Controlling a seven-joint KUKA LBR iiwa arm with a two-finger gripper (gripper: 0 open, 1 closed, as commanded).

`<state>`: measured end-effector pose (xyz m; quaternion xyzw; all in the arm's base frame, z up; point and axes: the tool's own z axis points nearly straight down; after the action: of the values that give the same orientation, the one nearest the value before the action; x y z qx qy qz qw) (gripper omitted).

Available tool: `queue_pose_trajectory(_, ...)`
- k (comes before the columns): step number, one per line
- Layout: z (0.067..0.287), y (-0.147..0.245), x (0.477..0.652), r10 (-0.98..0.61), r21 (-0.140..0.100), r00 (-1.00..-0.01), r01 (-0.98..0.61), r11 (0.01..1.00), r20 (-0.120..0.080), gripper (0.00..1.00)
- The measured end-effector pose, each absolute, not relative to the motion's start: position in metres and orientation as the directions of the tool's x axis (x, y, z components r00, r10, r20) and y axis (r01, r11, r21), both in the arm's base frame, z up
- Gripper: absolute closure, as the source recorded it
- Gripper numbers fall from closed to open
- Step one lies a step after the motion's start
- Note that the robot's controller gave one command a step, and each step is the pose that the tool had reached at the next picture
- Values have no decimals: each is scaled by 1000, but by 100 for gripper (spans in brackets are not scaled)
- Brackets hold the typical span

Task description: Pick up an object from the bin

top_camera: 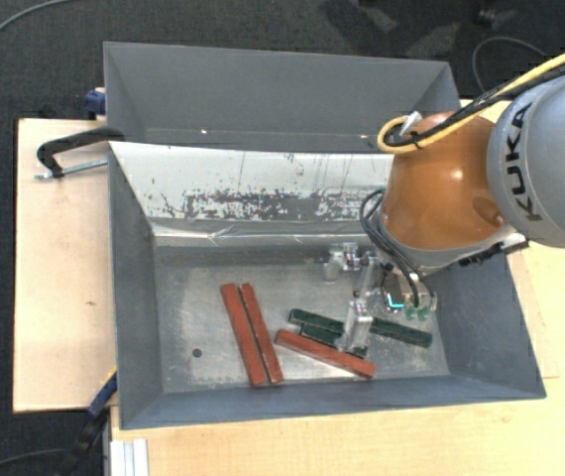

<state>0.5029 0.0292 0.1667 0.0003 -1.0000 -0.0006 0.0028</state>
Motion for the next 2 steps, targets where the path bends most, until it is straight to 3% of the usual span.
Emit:
queue_pose_trajectory(1, 66, 60, 516, 94, 1, -996, 94, 996, 7, 0)
queue_pose_trajectory(2, 72, 58, 519, 96, 2, -995, 96, 995, -2, 100)
